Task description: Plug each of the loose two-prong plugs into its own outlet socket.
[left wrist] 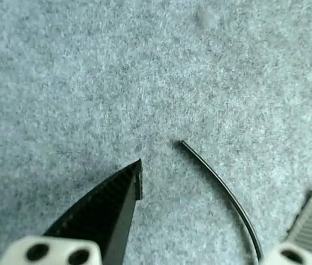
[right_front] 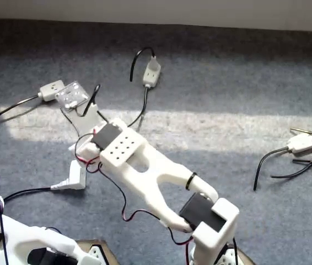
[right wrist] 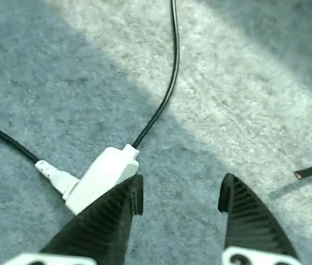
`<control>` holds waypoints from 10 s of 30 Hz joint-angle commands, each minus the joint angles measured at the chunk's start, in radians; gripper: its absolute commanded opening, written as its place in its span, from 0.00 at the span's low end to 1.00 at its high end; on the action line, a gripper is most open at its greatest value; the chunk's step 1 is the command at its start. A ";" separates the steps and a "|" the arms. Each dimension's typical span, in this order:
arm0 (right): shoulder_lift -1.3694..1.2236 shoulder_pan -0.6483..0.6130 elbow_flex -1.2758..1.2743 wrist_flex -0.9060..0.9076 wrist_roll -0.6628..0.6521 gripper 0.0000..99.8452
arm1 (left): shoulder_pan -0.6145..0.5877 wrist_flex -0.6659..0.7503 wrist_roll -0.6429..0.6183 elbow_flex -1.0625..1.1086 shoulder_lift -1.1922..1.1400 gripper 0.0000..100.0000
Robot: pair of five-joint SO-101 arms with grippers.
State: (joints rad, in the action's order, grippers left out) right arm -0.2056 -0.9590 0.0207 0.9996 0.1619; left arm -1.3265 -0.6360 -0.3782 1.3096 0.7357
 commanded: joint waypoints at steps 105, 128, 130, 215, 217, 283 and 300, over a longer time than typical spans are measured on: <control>-0.611 0.825 0.481 -0.895 0.133 0.21 | -0.005 0.014 0.015 0.018 0.021 0.44; -0.091 1.004 0.475 -0.001 0.276 0.21 | 0.120 0.009 0.183 0.024 0.021 0.44; -0.085 1.000 0.475 0.102 0.275 0.21 | 0.127 0.009 0.209 0.021 0.021 0.44; -0.447 1.512 0.647 0.331 0.221 0.07 | 0.878 -0.506 -0.166 -0.691 -0.466 0.44; -0.450 1.488 0.722 0.395 0.226 0.07 | 0.855 -0.506 -0.167 -0.691 -0.466 0.44; -0.354 0.348 0.371 0.377 0.760 0.33 | 0.845 -0.427 -0.209 -0.645 -0.463 0.44; -0.490 0.826 0.478 0.503 0.756 0.33 | 0.799 -0.606 0.133 -1.386 -0.618 0.44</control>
State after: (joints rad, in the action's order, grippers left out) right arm -0.6843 -0.1749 0.4933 1.5474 0.9291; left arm -0.5071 -1.1485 -0.3000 0.2279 0.2125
